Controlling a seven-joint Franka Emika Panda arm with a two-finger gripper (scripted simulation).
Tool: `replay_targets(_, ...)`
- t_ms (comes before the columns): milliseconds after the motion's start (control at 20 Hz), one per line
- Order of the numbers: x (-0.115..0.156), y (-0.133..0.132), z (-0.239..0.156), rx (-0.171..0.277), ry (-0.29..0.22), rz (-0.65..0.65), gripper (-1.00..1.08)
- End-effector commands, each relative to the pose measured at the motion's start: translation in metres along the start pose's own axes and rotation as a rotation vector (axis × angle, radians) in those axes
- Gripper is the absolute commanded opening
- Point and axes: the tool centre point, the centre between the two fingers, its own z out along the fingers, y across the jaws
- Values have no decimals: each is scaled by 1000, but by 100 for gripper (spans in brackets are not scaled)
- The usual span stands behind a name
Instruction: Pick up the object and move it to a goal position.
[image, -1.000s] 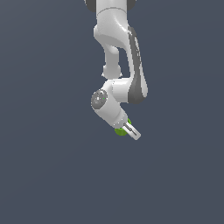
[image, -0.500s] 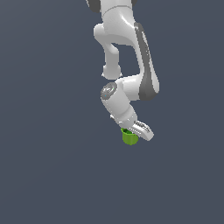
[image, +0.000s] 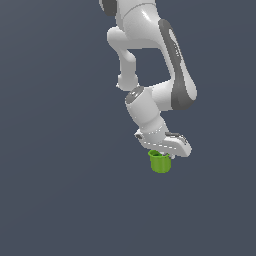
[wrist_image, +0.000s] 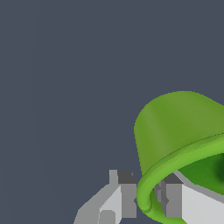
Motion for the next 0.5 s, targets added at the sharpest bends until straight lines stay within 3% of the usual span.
replay_targets(0, -1, -14, -2, 39, 29, -32, -100)
replay_targets(450, -8, -49, -6, 147, 102, -122, -100)
